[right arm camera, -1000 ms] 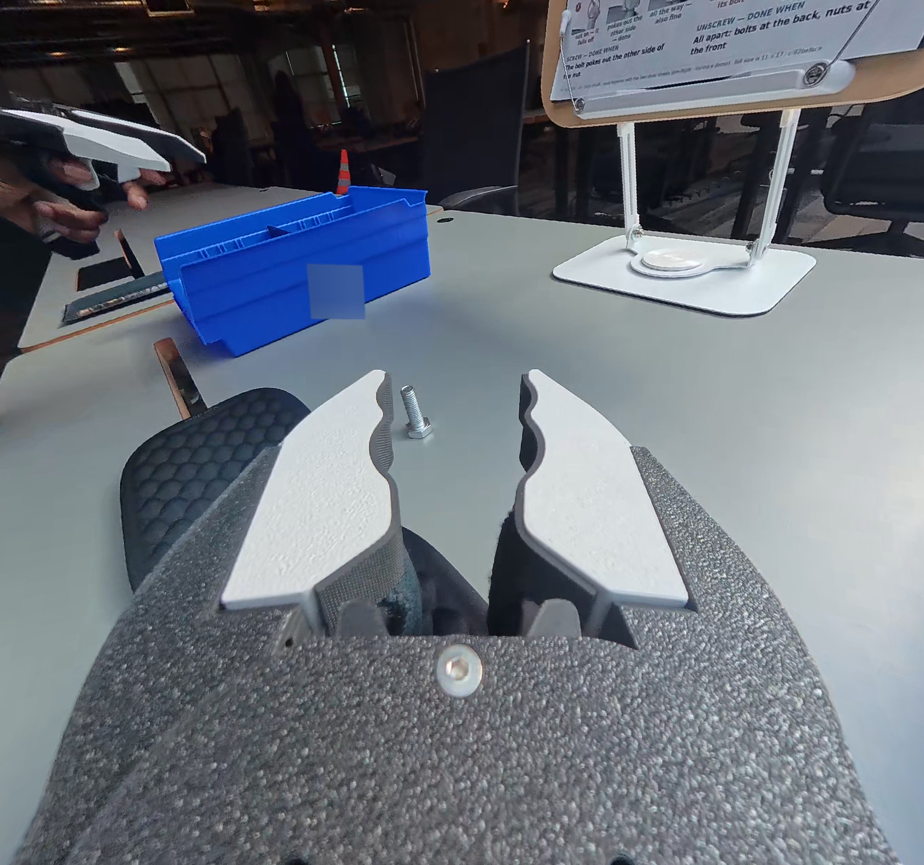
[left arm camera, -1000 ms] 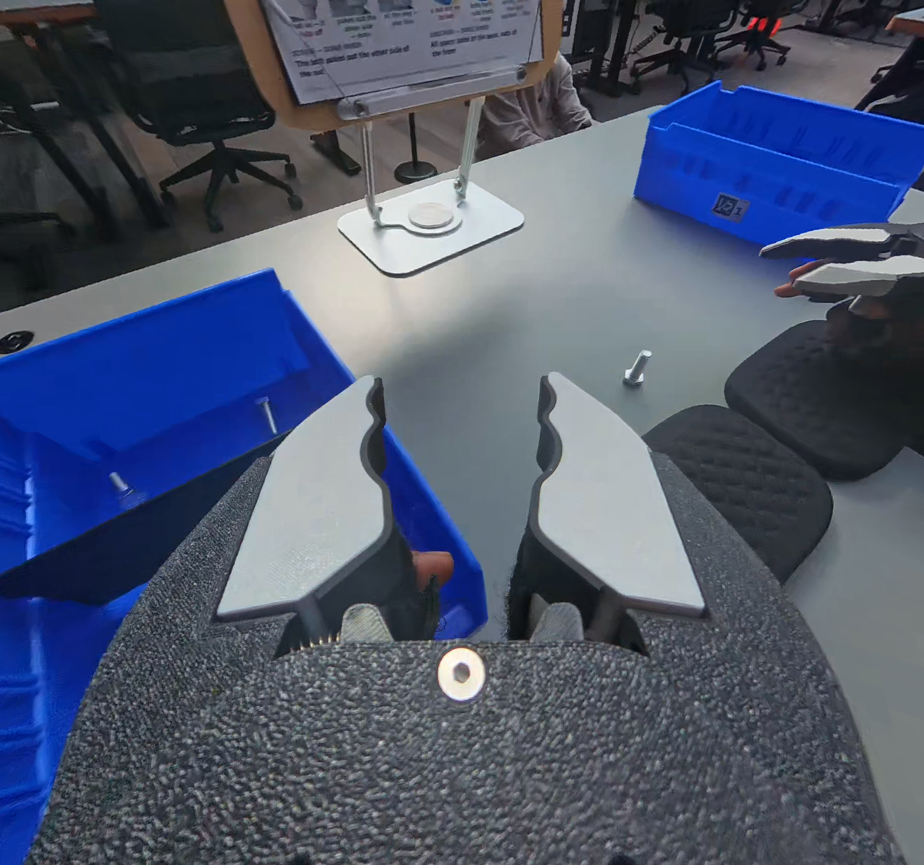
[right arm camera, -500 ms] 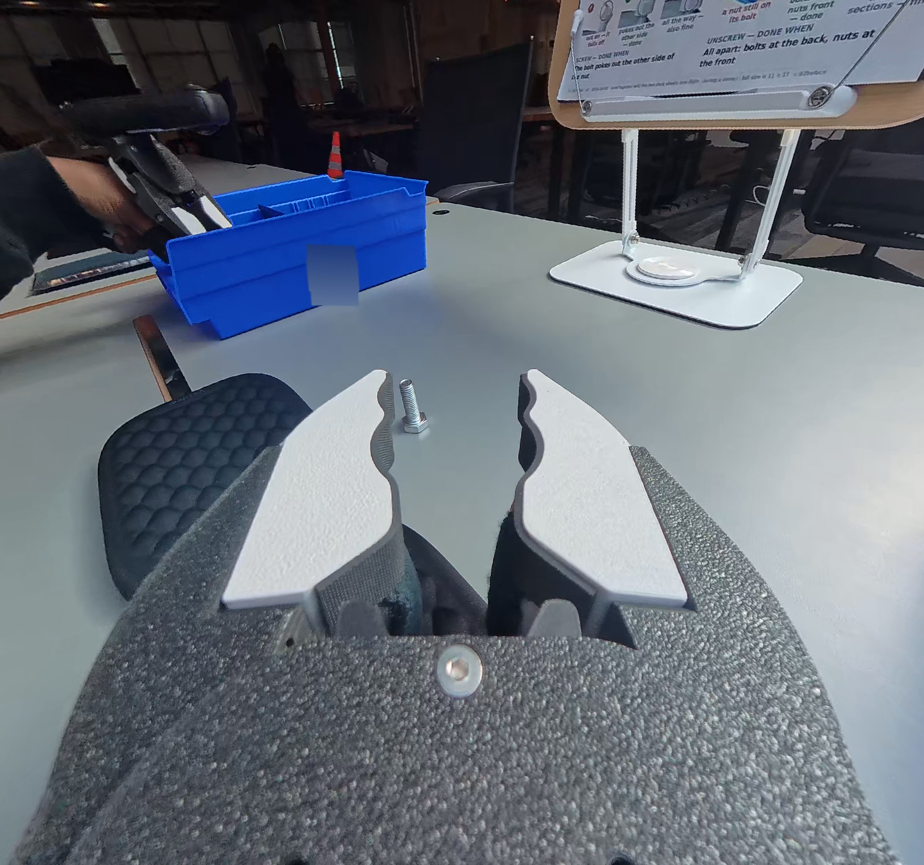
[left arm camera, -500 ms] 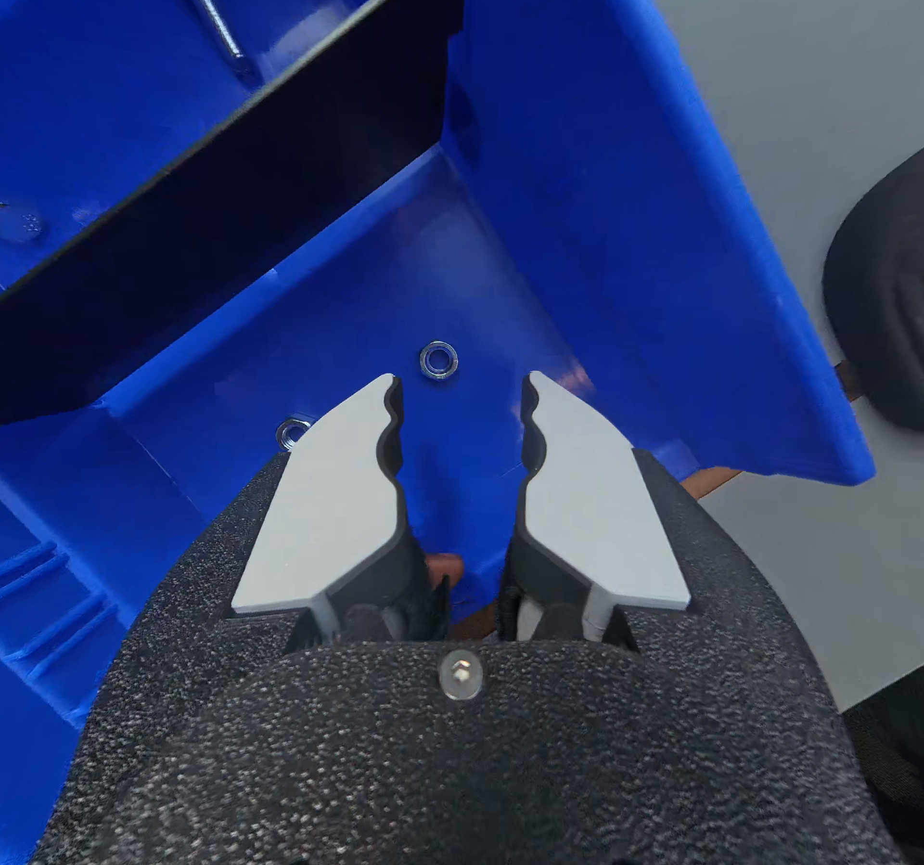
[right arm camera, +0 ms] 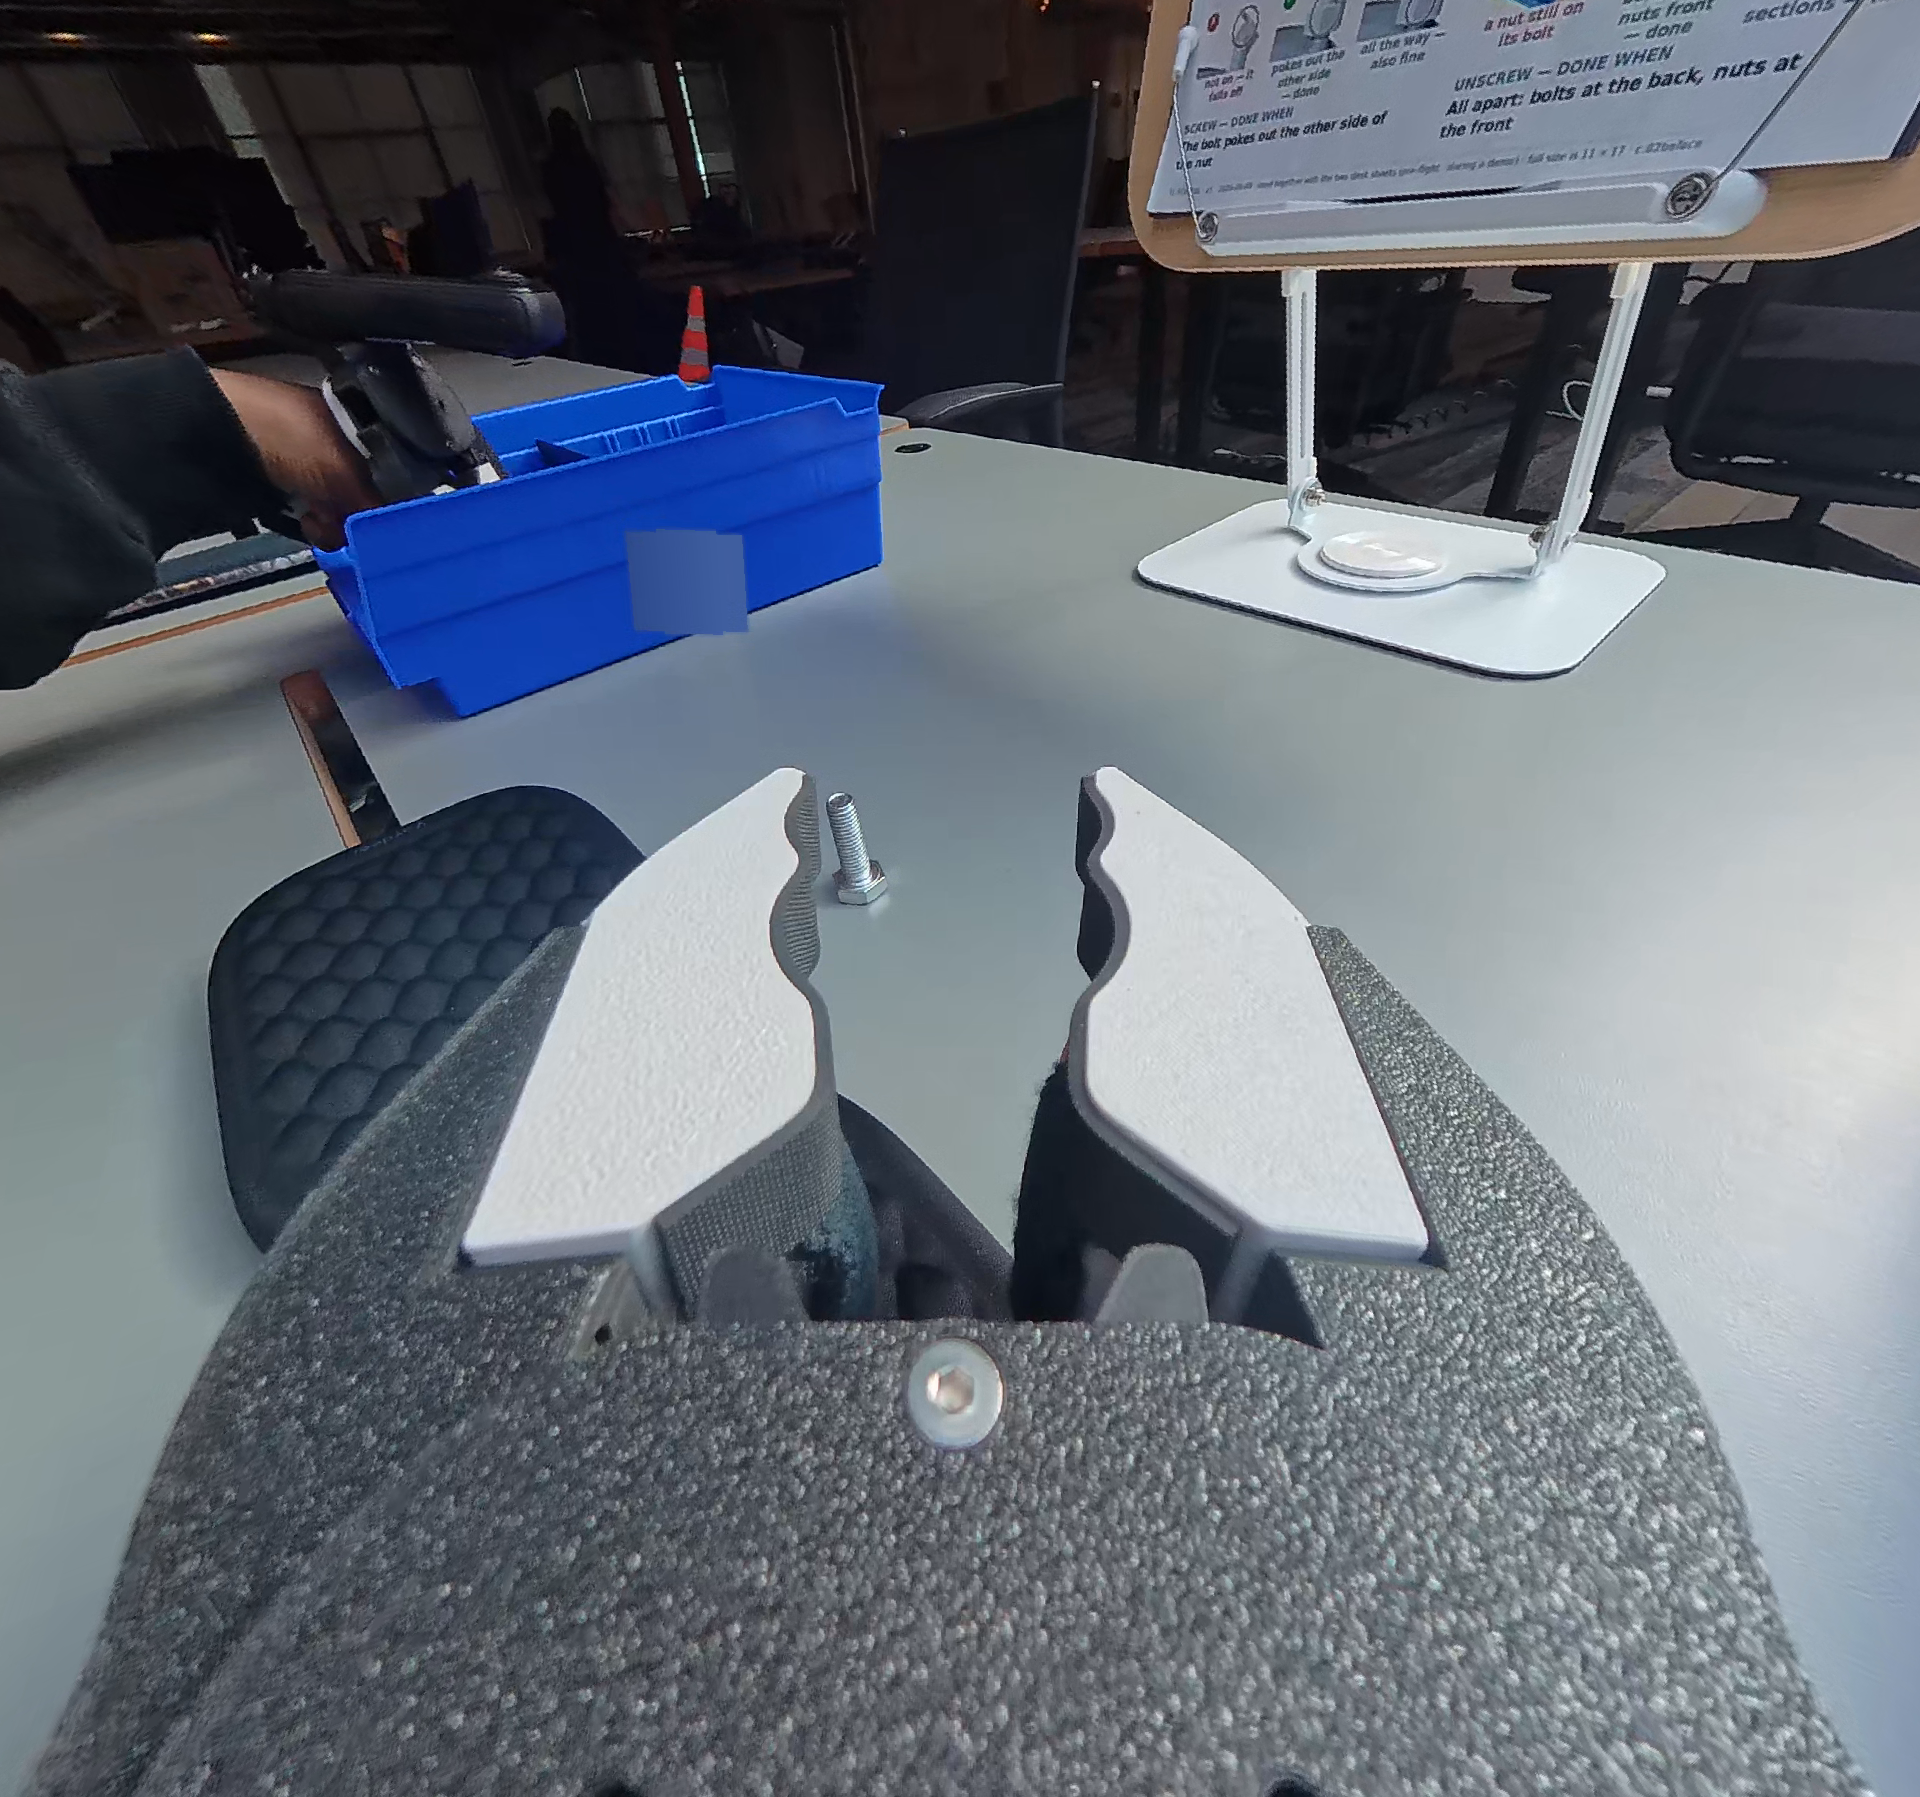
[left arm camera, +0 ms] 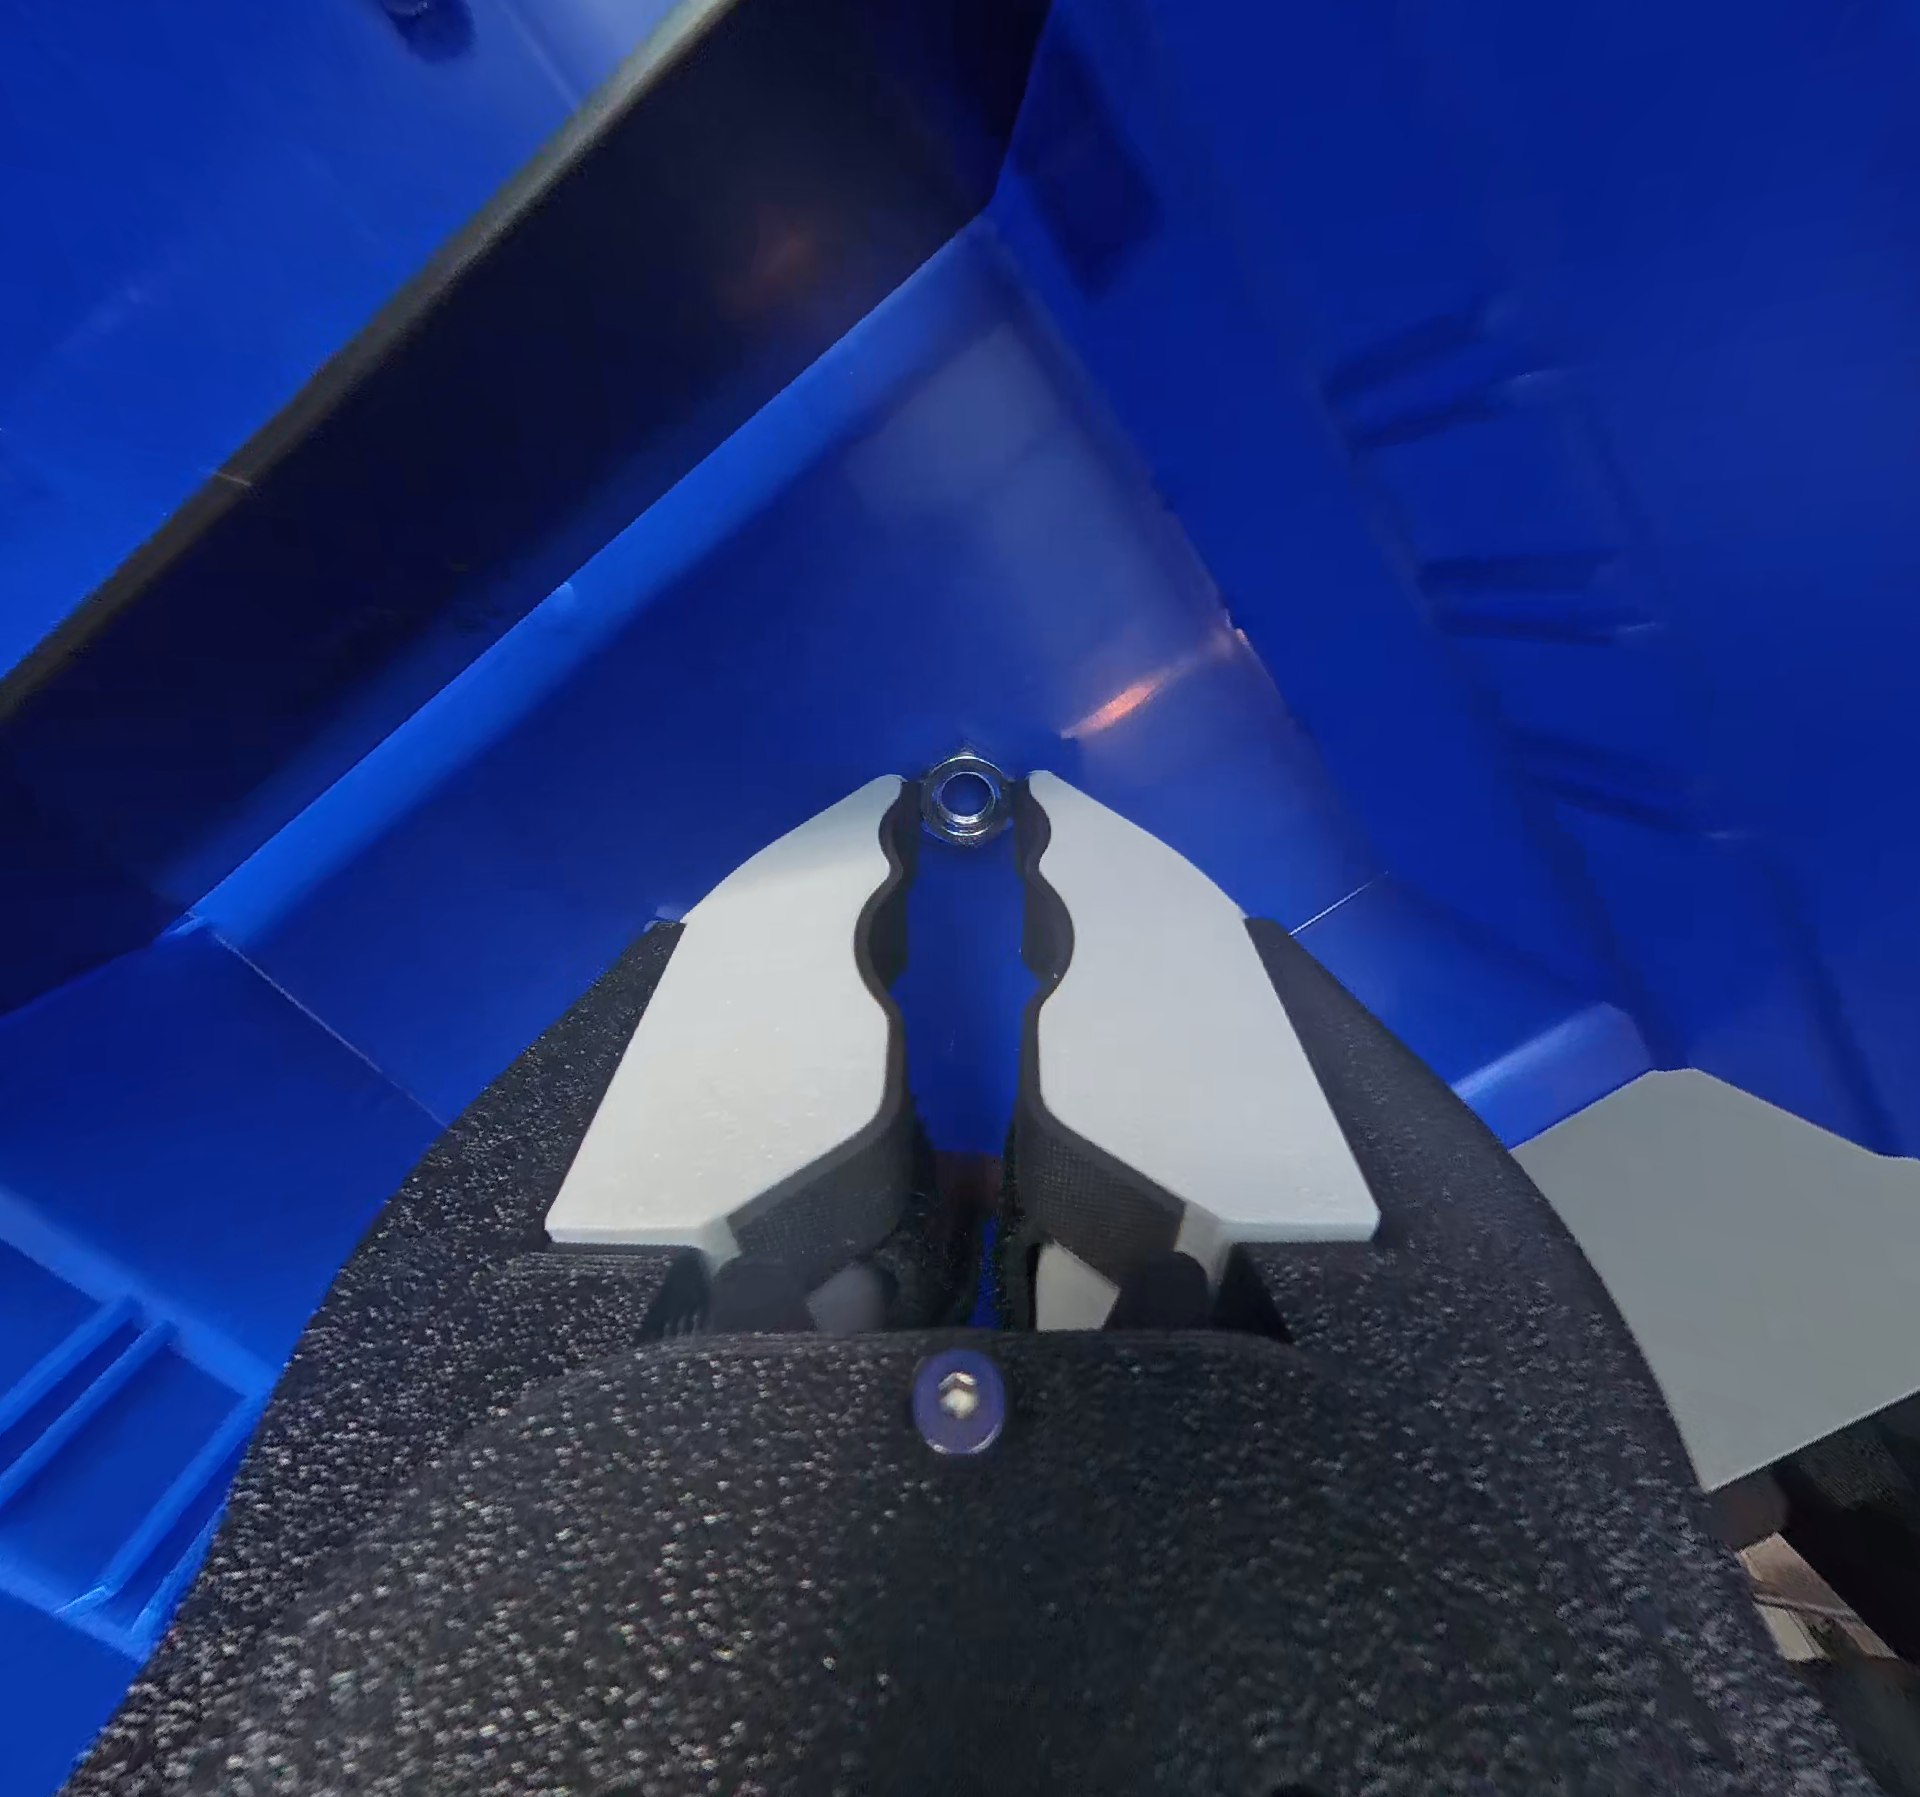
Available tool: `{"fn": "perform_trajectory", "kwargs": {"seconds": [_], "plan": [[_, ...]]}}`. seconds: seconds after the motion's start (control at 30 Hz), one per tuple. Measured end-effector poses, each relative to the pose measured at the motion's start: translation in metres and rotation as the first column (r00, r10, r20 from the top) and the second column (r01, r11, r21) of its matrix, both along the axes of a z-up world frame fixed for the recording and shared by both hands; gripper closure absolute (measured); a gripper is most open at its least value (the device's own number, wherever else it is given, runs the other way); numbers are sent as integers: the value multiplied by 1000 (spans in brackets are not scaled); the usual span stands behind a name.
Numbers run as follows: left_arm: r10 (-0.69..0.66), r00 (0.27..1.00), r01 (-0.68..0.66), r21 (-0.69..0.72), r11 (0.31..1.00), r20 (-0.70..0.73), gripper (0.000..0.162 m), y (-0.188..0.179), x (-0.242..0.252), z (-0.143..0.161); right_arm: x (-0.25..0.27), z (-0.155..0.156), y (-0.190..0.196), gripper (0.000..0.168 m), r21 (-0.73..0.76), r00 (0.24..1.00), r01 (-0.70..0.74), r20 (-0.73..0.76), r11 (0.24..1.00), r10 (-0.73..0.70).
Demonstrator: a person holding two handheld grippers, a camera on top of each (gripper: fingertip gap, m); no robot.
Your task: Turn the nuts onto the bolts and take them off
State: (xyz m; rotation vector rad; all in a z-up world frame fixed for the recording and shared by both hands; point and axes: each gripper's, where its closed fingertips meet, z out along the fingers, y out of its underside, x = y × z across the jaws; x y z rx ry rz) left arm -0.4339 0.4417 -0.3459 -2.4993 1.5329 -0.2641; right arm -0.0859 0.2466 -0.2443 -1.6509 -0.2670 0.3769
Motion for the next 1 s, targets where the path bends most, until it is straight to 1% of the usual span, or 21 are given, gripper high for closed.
{"fn": "perform_trajectory", "kwargs": {"seconds": [0.1, 0.17, 0.23, 0.3, 0.4, 0.47, 0.57, 0.7, 0.8, 0.93, 1.0], "plan": [[6, 1000, -6, 15, 1000, -5, 144, 2, -4, 1, -1, -1, 0, 121, -6, 1000, -6, -2, 1000, 6], [16, 1000, -17, 39, 999, 19, 145, 5, -3, 11, -1, -1, 0, 121, -9, 1000, -11, -1, 1000, 11], [18, 998, -23, 87, 996, 61, 145, 8, 1, 30, -2, -2, 1, 122, -15, 1000, -16, 2, 1000, 16], [-6, 990, -14, 144, 990, 138, 145, 7, 13, 57, -3, -4, 1, 123, -24, 1000, -20, 9, 1000, 20], [-87, 960, 22, 236, 971, 268, 145, -3, 42, 104, -6, -5, 1, 123, -32, 999, -26, 29, 999, 27], [-169, 931, 74, 288, 955, 323, 145, -17, 67, 130, -7, -6, 1, 123, -33, 999, -28, 40, 999, 30], [-319, 883, 208, 322, 924, 345, 145, -46, 111, 149, -8, -7, 1, 124, -35, 998, -28, 53, 999, 29], [-514, 794, 416, 325, 849, 324, 145, -91, 178, 150, -8, -7, 1, 124, -26, 997, -8, 79, 1000, 10], [-631, 721, 560, 295, 774, 285, 145, -124, 223, 135, -9, -6, 0, 124, -11, 996, -4, 93, 1000, 5], [-717, 655, 674, 245, 697, 238, 145, -148, 266, 109, -10, -1, -4, 123, 33, 995, -4, 102, 999, 0], [-736, 643, 706, 209, 677, 212, 145, -154, 280, 95, -10, 3, -6, 123, 61, 995, 0, 103, 998, -6]]}}
